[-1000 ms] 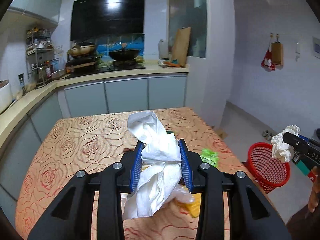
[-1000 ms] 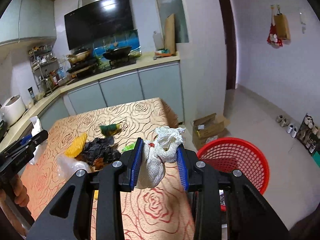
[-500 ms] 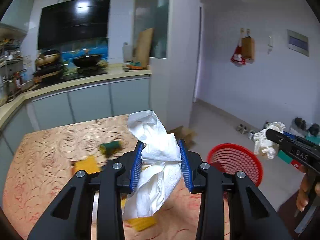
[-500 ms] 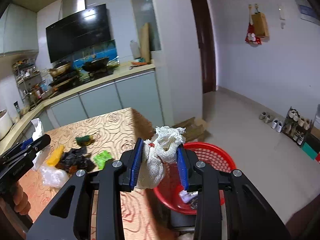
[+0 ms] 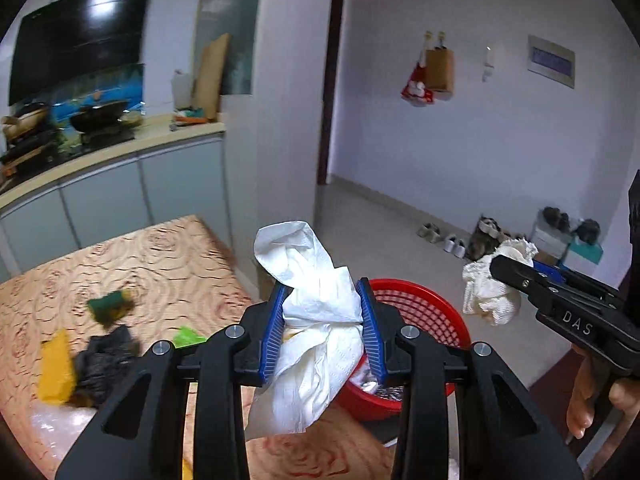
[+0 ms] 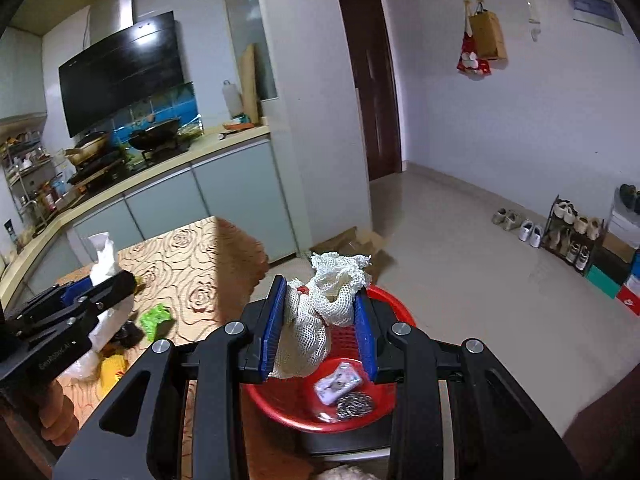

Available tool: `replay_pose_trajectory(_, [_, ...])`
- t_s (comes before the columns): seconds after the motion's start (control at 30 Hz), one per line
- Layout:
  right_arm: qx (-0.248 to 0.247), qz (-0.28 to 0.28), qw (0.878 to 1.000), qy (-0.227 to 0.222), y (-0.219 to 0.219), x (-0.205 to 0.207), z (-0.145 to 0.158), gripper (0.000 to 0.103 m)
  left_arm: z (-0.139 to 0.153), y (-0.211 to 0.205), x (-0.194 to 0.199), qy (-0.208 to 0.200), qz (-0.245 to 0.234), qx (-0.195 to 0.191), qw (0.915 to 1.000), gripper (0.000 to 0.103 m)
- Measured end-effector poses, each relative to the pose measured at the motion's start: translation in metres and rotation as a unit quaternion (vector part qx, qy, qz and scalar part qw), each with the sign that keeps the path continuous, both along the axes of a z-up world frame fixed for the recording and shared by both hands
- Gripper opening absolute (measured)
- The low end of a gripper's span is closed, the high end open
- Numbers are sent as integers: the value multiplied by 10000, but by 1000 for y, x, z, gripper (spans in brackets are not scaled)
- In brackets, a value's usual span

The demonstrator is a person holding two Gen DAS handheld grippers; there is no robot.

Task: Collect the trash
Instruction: 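Open both tools over the wastebasket to drop the tissue and glove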

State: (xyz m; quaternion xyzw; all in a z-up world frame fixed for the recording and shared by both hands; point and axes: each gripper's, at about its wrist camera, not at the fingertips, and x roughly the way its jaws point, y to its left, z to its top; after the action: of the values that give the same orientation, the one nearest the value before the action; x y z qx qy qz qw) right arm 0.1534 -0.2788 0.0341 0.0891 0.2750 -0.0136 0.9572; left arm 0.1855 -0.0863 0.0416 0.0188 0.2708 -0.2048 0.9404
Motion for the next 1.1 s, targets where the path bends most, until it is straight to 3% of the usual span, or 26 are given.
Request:
replay_pose_trajectory(0.63, [-1, -32, 9970, 768, -22, 38, -53, 33, -62, -55, 59, 884, -451, 142, 9950, 34])
replay_pose_trajectory(0.9, [89, 157, 9944, 1038, -26, 54, -70, 33, -74, -60, 71, 1140, -566, 12, 9919, 35])
replay_pose_trajectory(1.1, [352, 292, 9921, 1168, -30, 62, -76, 44, -77, -62, 77, 1183, -589, 11, 9912, 45])
